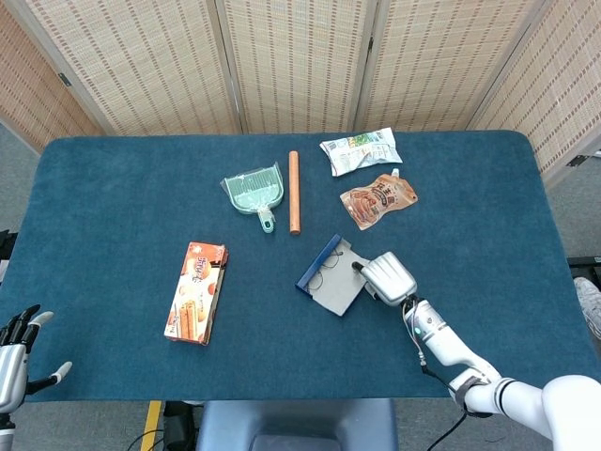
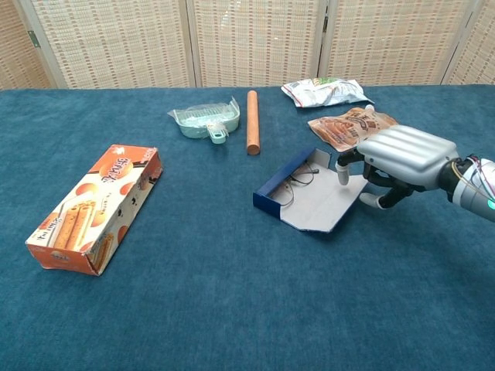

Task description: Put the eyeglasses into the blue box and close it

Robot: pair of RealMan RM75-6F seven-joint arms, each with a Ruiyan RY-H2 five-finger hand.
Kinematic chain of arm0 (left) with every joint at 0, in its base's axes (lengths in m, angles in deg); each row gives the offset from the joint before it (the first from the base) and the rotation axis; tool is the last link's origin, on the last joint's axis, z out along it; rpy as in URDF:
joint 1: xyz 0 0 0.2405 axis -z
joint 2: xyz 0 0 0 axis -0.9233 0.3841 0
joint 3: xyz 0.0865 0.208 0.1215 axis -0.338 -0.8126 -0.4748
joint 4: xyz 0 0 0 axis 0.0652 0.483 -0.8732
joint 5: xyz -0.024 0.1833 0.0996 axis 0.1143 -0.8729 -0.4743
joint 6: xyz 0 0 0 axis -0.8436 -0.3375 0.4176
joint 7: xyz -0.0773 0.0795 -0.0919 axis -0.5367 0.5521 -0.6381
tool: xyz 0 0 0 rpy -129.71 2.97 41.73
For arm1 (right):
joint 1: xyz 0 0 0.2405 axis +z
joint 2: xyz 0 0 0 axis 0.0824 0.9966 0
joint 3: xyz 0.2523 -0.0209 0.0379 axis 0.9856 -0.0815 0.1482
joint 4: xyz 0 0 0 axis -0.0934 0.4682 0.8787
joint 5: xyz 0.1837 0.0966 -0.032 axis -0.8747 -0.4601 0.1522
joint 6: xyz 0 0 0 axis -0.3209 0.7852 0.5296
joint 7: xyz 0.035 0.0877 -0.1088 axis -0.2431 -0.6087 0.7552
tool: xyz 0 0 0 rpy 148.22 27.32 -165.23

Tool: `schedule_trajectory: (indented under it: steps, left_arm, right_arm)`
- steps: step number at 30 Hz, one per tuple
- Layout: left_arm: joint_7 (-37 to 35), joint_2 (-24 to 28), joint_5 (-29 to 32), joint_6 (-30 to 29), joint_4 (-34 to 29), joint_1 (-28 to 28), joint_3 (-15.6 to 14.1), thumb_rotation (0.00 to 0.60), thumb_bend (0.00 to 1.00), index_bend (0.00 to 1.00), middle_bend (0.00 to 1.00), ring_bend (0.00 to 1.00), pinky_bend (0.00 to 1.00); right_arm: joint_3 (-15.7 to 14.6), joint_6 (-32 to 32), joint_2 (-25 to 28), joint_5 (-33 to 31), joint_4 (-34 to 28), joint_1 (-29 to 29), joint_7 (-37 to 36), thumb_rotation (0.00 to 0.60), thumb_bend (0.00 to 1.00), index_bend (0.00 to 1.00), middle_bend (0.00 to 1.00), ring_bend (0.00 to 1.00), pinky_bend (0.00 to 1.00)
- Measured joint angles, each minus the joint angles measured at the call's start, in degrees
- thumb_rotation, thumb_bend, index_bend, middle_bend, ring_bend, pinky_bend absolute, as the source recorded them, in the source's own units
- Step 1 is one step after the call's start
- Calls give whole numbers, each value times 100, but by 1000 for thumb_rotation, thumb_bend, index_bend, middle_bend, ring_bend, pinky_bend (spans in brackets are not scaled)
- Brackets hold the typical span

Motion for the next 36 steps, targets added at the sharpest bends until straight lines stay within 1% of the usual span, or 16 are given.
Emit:
schedule_trajectory:
  steps: [5, 10, 14, 18, 20, 24, 27, 36]
  left_arm:
    - [13, 4, -5, -8, -8, 5, 7, 600, 186, 232, 137, 147, 238]
    - [11, 18, 16, -15, -12, -12, 5, 600, 186, 232, 137, 147, 238]
    - [6, 29, 8, -37, -20, -24, 2, 600, 186, 232, 137, 147, 238]
    - [-3, 38, 19, -47, -14, -37, 3, 600, 186, 233, 137, 147, 238]
    - [-8, 38, 12, -44, -14, -35, 2, 600, 187, 232, 137, 147, 238]
    - [-15, 35, -10, -39, -19, -24, 1, 600, 187, 232, 137, 147, 238]
    - [-18, 37, -17, -36, -20, -17, 3, 600, 186, 233, 137, 147, 238]
    - [-13, 28, -71, -11, -55, 20, -2, 600, 187, 232, 137, 147, 238]
  right_arm:
    - [109, -12, -81, 11, -61, 143, 23, 600, 367, 415, 934, 1000, 991]
    - [169, -111, -220, 9, -24, 287, 69, 600, 387, 475, 935, 1000, 991]
    - [191, -186, -310, -6, 71, 366, 69, 600, 425, 554, 940, 1000, 991]
    - [171, -148, -296, 12, 60, 366, 54, 600, 473, 693, 951, 1000, 992]
    - [133, -105, -235, 34, -7, 333, 58, 600, 479, 721, 954, 1000, 992]
    - [35, 3, -7, 79, -278, 223, 117, 600, 479, 746, 956, 1000, 992]
    - [-59, 97, 258, 111, -593, 106, 194, 600, 479, 748, 956, 1000, 992]
    - [-454, 323, 1313, 176, -1904, -348, 544, 600, 478, 748, 956, 1000, 992]
